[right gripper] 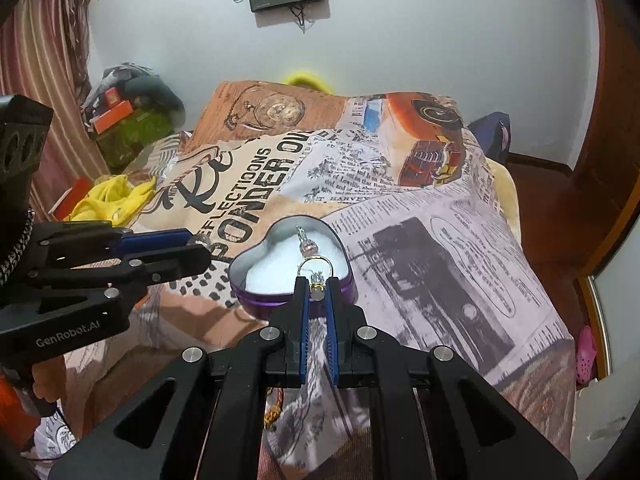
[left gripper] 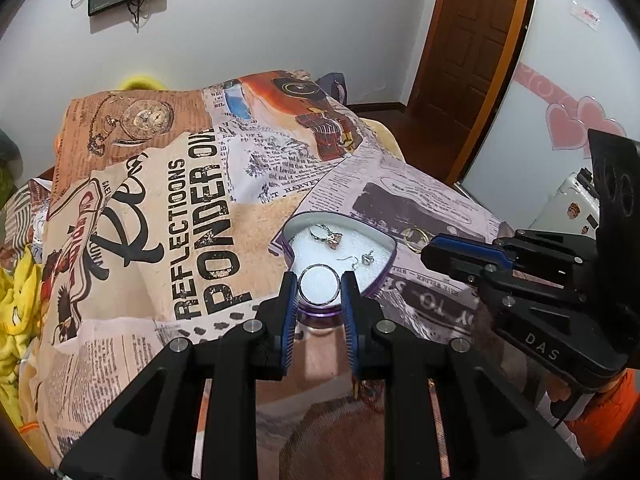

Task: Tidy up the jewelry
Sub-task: 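Carry the silver ring over the purple tin with the right gripper, then lower the ring into the tin padding and open the right gripper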

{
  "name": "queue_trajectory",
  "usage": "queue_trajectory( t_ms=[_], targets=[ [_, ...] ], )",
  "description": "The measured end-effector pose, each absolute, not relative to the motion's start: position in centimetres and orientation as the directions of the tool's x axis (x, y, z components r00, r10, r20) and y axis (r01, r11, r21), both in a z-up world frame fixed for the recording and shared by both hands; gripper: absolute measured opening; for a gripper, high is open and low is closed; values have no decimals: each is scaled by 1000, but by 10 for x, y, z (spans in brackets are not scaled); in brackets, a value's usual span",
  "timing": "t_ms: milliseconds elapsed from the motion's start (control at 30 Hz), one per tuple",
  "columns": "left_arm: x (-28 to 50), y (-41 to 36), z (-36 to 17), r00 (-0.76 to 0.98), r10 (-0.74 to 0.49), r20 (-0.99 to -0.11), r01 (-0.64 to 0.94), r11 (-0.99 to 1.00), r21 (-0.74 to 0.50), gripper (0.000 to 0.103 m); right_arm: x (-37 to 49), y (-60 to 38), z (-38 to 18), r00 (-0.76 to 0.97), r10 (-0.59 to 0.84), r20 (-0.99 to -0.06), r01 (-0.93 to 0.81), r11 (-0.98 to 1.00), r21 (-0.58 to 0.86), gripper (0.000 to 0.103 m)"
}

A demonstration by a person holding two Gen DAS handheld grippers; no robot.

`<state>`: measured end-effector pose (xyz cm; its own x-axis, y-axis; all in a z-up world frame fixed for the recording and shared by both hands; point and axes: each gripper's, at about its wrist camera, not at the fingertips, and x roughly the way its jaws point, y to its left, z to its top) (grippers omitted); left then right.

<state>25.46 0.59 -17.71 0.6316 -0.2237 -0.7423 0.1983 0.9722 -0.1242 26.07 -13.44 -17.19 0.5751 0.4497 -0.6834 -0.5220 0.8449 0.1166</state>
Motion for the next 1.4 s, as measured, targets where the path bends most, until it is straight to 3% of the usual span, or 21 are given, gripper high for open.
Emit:
queue_trajectory(
  t_ms=[1400],
  targets=[
    [288,10,-204,562,-275,-780,221,959,-179,21,289,-100,-197,442,471,-763,-629,769,111,9]
  ],
)
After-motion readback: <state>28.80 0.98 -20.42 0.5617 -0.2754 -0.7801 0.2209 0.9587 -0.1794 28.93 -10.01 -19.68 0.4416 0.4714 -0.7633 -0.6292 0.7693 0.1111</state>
